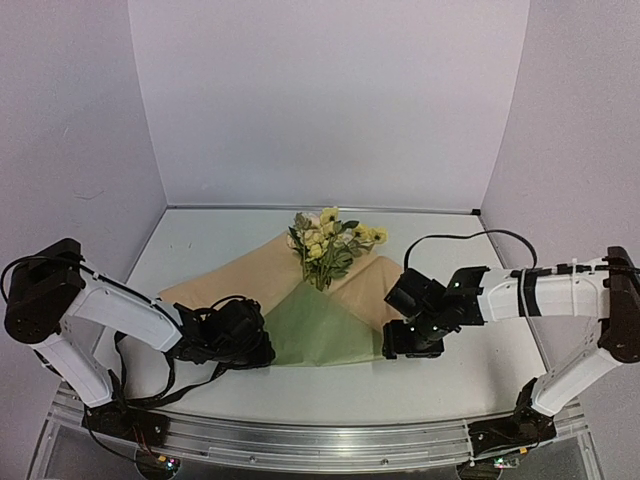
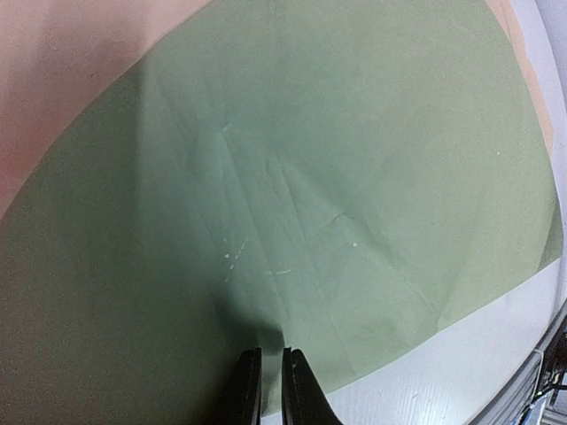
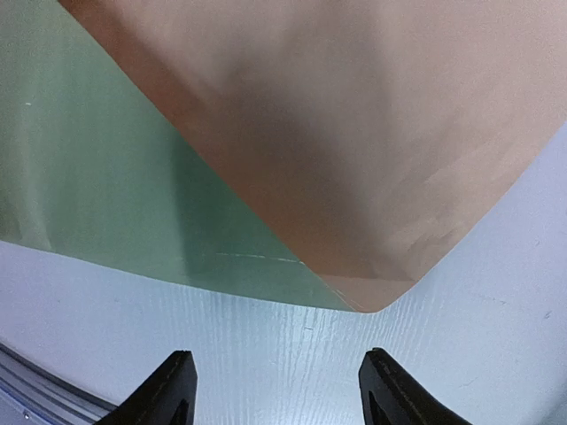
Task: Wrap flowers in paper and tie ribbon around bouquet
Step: Fold the bottom corner of the flattened wrapping paper at the center of the board, then press the fold line of the 1/4-folded wrapping paper.
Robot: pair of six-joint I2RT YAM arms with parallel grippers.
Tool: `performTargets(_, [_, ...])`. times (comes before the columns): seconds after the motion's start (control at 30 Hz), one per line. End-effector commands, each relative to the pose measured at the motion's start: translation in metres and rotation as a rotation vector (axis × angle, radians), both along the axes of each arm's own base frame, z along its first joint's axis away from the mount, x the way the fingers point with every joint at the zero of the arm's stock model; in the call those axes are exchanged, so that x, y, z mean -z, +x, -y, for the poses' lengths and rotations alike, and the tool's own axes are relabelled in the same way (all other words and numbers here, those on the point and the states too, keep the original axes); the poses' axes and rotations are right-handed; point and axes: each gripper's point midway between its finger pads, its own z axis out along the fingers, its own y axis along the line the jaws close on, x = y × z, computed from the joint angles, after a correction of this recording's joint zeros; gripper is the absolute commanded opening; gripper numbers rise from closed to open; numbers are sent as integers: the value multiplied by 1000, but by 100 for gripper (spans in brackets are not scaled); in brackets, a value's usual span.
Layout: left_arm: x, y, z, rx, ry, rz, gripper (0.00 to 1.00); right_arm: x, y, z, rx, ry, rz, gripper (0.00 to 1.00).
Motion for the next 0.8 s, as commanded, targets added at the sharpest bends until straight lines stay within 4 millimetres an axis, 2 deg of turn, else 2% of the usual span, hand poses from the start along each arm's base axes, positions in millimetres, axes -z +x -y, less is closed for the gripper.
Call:
performTargets(0.0, [9, -4, 0, 5, 21, -47, 11, -13, 22, -42, 173, 301, 65, 56])
performTargets(0.17, [8, -5, 1, 5, 16, -53, 10, -11, 31, -66, 178, 372, 75, 45])
performTargets(0.43, [4, -4, 4, 12, 10, -46, 10, 16, 31, -89, 191, 421, 6, 34])
performTargets(0.53, [1, -3, 7, 26, 5, -39, 10, 26, 28, -84, 190, 396, -1, 32])
performTargets(0.77, [4, -5, 11, 61, 25, -50, 10, 57, 20, -45, 218, 282, 35, 32])
